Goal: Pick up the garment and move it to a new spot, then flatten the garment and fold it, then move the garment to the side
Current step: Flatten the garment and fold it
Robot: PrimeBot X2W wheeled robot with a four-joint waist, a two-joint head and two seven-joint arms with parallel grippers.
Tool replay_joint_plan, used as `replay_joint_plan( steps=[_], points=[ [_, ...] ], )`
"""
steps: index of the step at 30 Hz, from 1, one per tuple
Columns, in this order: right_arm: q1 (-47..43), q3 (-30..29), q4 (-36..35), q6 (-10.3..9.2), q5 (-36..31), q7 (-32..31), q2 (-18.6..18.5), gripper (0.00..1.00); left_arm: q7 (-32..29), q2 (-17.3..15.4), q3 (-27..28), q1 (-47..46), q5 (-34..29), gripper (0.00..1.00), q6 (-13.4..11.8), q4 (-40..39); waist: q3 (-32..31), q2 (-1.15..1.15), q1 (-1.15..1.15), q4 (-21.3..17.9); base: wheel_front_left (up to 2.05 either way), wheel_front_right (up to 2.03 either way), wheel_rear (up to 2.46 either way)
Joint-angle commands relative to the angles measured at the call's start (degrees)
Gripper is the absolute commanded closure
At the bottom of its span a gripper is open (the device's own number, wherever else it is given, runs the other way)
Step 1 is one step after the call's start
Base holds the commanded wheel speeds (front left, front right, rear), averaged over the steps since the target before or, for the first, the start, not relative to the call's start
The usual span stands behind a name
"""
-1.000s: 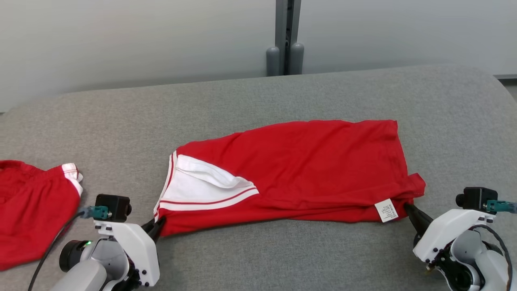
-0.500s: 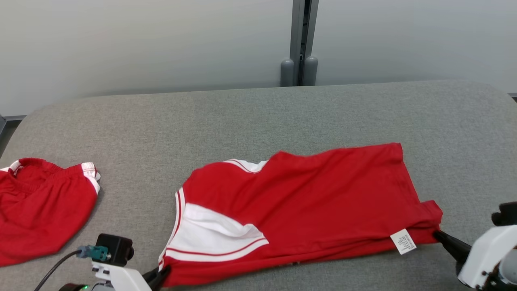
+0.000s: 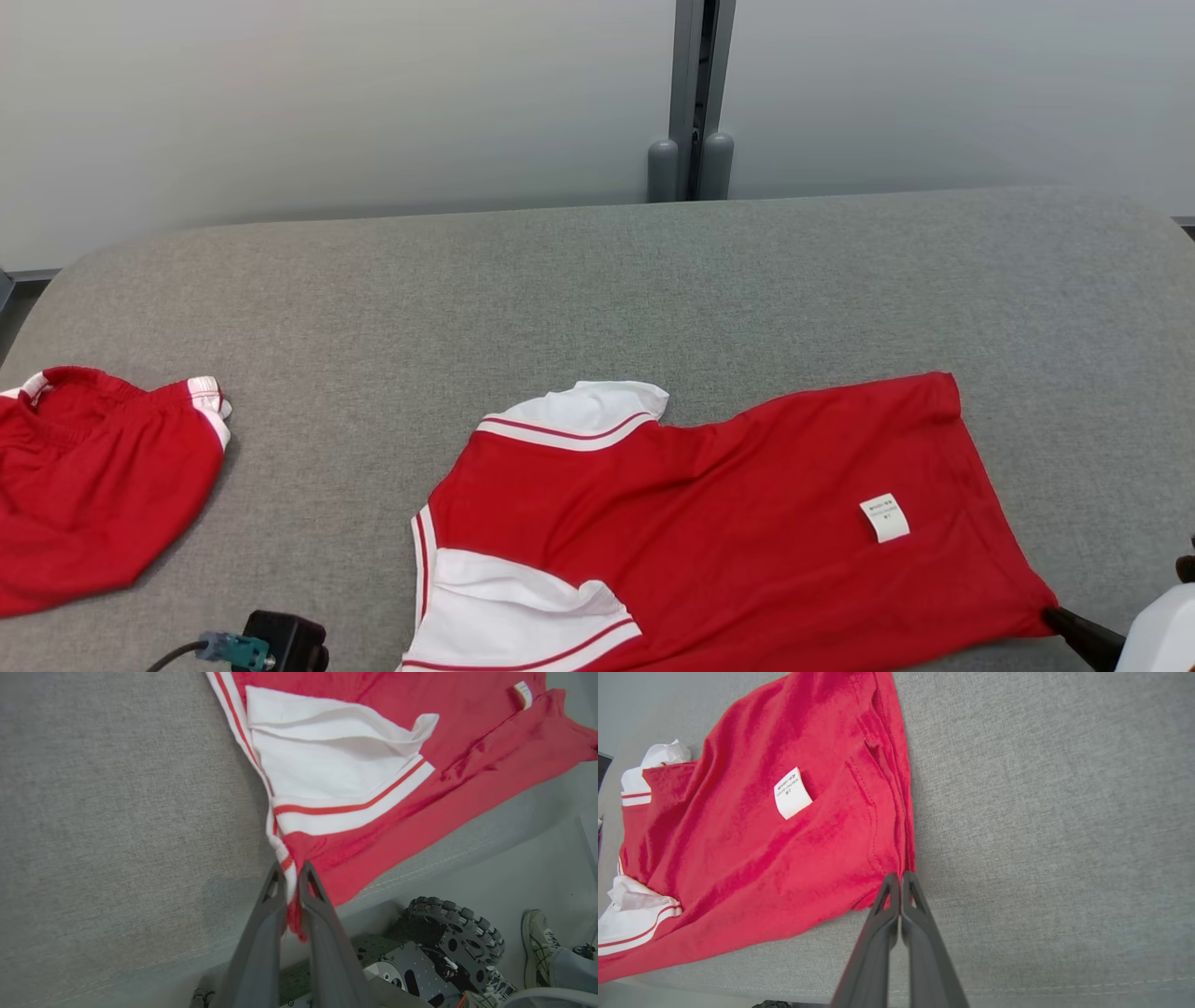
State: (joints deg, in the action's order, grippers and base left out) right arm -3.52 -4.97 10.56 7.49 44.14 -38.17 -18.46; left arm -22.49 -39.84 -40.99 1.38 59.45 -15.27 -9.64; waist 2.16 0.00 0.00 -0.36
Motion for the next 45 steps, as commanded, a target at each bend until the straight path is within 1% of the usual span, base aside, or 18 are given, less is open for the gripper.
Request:
replay_joint_plan(
  steps=[1,4,5,6,8,10,11,12,13,14,15,16,18,24,27,33,37,45],
  points=[
    [-0.3,-0.5,-0.2,0.01,-0.8,-0.4,0.2,1.0,-0.1,-0.2,-0.1,0.0,-0.4,1.0,-0.3,0.6,0.2,0.0,0.0,0.0,0.0,0.0,0.0],
    [-0.8,-1.8,-1.2,0.01,-2.6,-1.9,2.6,1.0,0.3,0.6,-0.5,-1.2,-1.2,1.0,0.3,2.2,0.7,0.0,0.0,-0.1,0.0,0.0,0.0],
    [-0.8,-2.2,-1.6,0.01,-3.2,-2.4,3.2,0.85,0.3,0.8,-0.7,-1.5,-1.4,1.0,0.5,2.8,0.9,0.0,0.0,-0.1,0.0,0.0,0.0],
    [-0.9,-2.6,-1.9,0.01,-3.6,-2.9,3.8,0.85,0.5,1.0,-0.9,-1.9,-1.5,1.0,0.6,3.3,1.0,0.0,0.0,-0.2,0.0,0.0,0.0],
    [-1.2,-3.3,-2.6,0.01,-4.3,-3.8,4.7,0.64,0.7,1.5,-1.0,-2.3,-1.7,1.0,1.0,3.9,1.3,0.0,0.0,-0.3,0.0,0.0,0.0],
    [-1.4,-3.8,-3.5,0.01,-4.8,-4.7,5.3,0.6,1.0,1.6,-1.1,-2.7,-2.2,1.0,1.2,4.6,1.5,0.0,0.0,-0.4,0.0,0.0,0.0],
    [-1.4,-4.1,-3.9,0.01,-5.0,-4.9,5.6,0.53,1.3,1.6,-1.1,-3.0,-2.4,1.0,1.2,4.9,1.6,0.0,0.0,-0.4,0.0,0.0,0.0],
    [-1.5,-4.5,-4.1,0.02,-5.2,-5.2,5.8,0.3,1.3,1.7,-1.1,-3.1,-2.5,1.0,1.2,5.1,1.6,0.0,0.0,-0.5,0.0,0.0,0.0],
    [-1.6,-4.9,-4.4,0.01,-5.4,-5.6,6.1,0.0,1.4,1.7,-1.1,-3.2,-2.5,1.0,1.3,5.3,1.7,0.0,0.0,-0.5,0.0,0.0,0.0],
    [-1.8,-5.1,-4.8,0.01,-5.6,-5.8,6.3,0.0,1.4,1.7,-1.1,-3.3,-2.6,1.0,1.2,5.5,1.7,0.0,0.0,-0.6,0.0,0.0,0.0],
    [-1.9,-5.4,-5.2,0.01,-5.8,-6.1,6.5,0.0,1.1,1.7,-1.3,-3.3,-2.6,0.32,1.2,5.6,1.6,0.0,0.0,-0.7,0.0,0.0,0.0],
    [-2.0,-5.6,-5.4,0.01,-5.9,-6.4,6.7,0.0,0.7,1.7,-1.5,-3.1,-2.3,0.0,1.2,5.8,1.6,0.0,0.0,-0.8,0.0,0.0,0.0],
    [-2.3,-6.7,-6.3,0.01,-6.5,-6.7,7.2,0.0,-0.1,1.1,-1.9,-2.8,-2.6,0.0,0.6,5.9,1.5,0.0,0.0,-1.0,0.0,0.0,0.0],
    [-1.0,-8.7,-10.7,0.01,-7.2,-2.2,8.0,0.0,4.3,0.0,0.7,-4.2,-5.5,0.0,-1.6,4.1,0.8,0.0,0.0,-1.1,0.0,0.0,0.0],
    [-1.0,-8.4,-11.6,0.01,-7.9,-0.9,8.5,0.0,6.8,0.5,1.7,-4.7,-6.8,0.0,-2.5,3.5,0.3,0.0,0.0,-1.2,0.0,0.0,0.0],
    [-0.2,-8.0,-12.0,0.01,-8.5,1.7,8.8,0.0,10.2,1.5,2.6,-6.2,-8.7,0.0,-3.0,4.0,-0.1,0.0,0.0,-1.4,0.0,0.0,0.0],
    [2.4,-7.1,-11.5,0.02,-9.3,6.0,8.3,0.0,10.8,1.6,2.8,-9.1,-10.1,0.0,-2.1,4.7,0.4,0.0,0.0,-1.6,0.0,0.0,0.0],
    [11.9,-2.9,-5.2,0.01,-9.0,14.1,7.1,0.0,5.8,2.9,1.3,-21.1,-10.9,0.0,4.3,11.1,4.6,0.0,0.0,-3.2,0.0,0.0,0.0]
  ],
)
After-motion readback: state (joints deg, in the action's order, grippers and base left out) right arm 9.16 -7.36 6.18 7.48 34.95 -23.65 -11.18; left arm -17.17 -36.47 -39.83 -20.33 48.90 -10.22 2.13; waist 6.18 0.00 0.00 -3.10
